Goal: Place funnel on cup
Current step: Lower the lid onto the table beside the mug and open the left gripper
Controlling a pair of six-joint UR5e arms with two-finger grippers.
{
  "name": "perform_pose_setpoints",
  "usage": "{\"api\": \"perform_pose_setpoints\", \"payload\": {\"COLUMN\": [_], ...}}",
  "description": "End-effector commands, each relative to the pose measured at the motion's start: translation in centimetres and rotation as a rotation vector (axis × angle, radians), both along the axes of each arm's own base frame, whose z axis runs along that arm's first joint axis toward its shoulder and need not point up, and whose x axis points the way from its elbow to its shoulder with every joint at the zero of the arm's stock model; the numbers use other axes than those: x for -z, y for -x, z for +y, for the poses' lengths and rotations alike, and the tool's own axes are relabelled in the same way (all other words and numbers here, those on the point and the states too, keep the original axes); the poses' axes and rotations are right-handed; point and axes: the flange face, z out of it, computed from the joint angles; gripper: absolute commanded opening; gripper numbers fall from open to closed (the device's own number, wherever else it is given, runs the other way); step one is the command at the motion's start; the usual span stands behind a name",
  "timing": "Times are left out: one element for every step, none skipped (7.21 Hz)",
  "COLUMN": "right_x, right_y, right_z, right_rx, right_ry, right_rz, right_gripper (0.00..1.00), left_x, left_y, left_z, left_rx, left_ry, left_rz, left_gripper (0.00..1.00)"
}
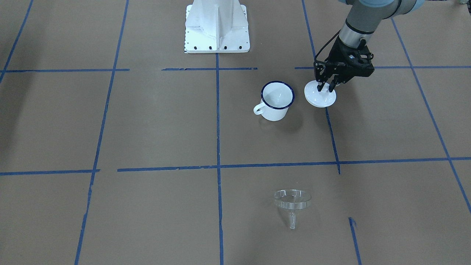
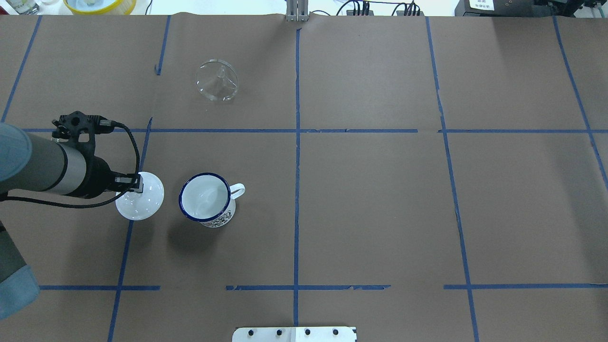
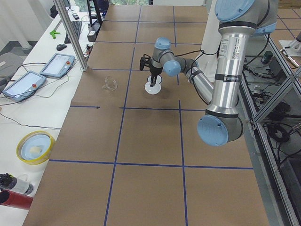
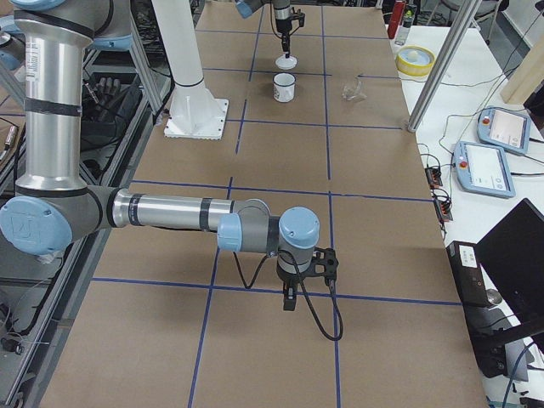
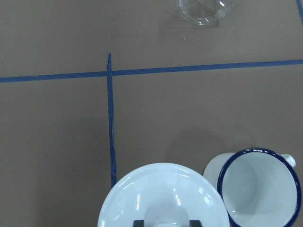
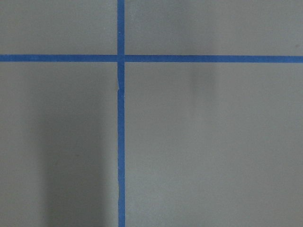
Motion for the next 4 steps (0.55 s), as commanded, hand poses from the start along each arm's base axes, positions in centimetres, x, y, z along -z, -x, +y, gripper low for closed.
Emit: {"api": "perform_pose_setpoints", "payload": {"right_x": [0.0,0.0,0.0,0.0], "right_y": [0.0,0.0,0.0,0.0], "right_z": [0.0,0.0,0.0,0.0], "right_rx": [0.0,0.0,0.0,0.0], "right_ry": [0.0,0.0,0.0,0.0], "right_rz": [0.0,0.0,0.0,0.0], "right_gripper": [1.0,1.0,1.0,1.0], "left_x": [-2.9,-3.0,-3.1,-3.2], "left_y": [-3.1,-3.6,-3.9,-4.1], "left_z": [1.1,1.6,1.8,1.8], "left_rx": [-0.011,-0.021,-0.018,-0.017], "left_ry": [0.03,0.033,0.028,0.027], "left_rz": [-0.031,-0.032,-0.037,-0.041], "left_gripper": [0.0,0.0,0.0,0.0]}}
